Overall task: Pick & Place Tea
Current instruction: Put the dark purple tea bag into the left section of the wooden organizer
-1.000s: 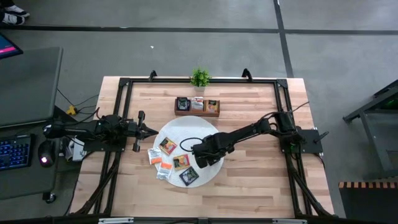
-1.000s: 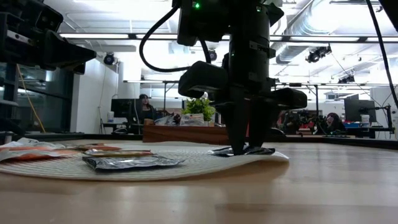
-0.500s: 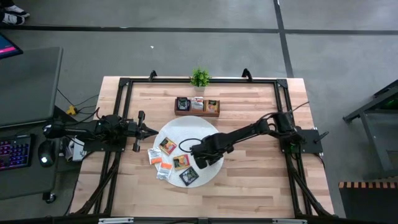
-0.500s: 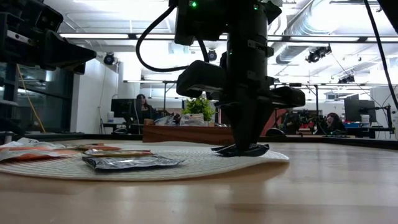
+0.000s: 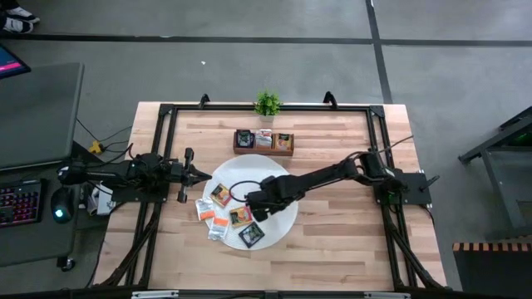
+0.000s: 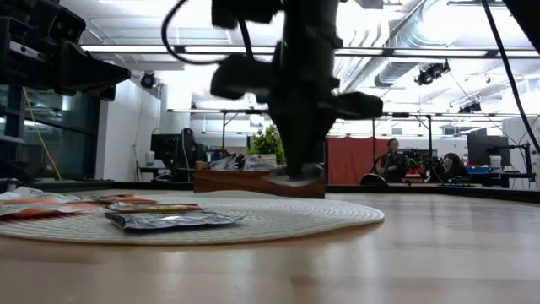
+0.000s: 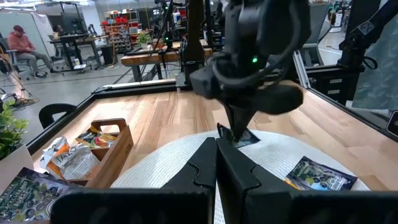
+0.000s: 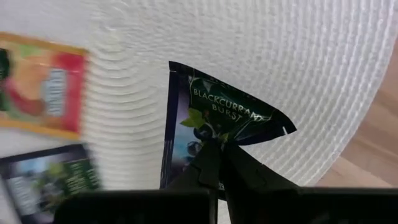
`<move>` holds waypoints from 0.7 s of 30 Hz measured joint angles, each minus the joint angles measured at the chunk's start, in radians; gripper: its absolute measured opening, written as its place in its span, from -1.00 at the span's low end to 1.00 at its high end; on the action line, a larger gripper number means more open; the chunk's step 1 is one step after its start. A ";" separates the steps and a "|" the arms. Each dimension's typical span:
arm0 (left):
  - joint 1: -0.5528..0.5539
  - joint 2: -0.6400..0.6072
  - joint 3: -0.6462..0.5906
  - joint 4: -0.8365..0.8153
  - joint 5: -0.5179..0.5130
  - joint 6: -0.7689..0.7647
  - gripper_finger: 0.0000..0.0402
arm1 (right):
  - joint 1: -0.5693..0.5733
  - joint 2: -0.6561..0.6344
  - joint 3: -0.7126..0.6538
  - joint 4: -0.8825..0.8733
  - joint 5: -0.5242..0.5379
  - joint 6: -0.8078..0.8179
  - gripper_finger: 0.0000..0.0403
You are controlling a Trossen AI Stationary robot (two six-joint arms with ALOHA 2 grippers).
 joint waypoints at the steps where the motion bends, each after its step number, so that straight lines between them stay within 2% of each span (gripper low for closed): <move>1: 0.000 0.000 0.000 0.000 0.000 0.000 -1.00 | 0.000 0.000 0.014 -0.008 0.004 0.003 -1.00; 6: 0.000 0.000 0.000 0.000 0.000 0.000 -1.00 | 0.000 -0.002 0.089 -0.029 0.061 0.003 -1.00; 12: 0.000 0.000 0.000 0.000 0.000 0.000 -1.00 | -0.014 -0.005 0.163 0.010 0.212 -0.027 -1.00; 21: 0.000 0.000 0.000 0.000 0.000 0.000 -1.00 | -0.146 -0.006 0.169 0.195 0.283 -0.306 -1.00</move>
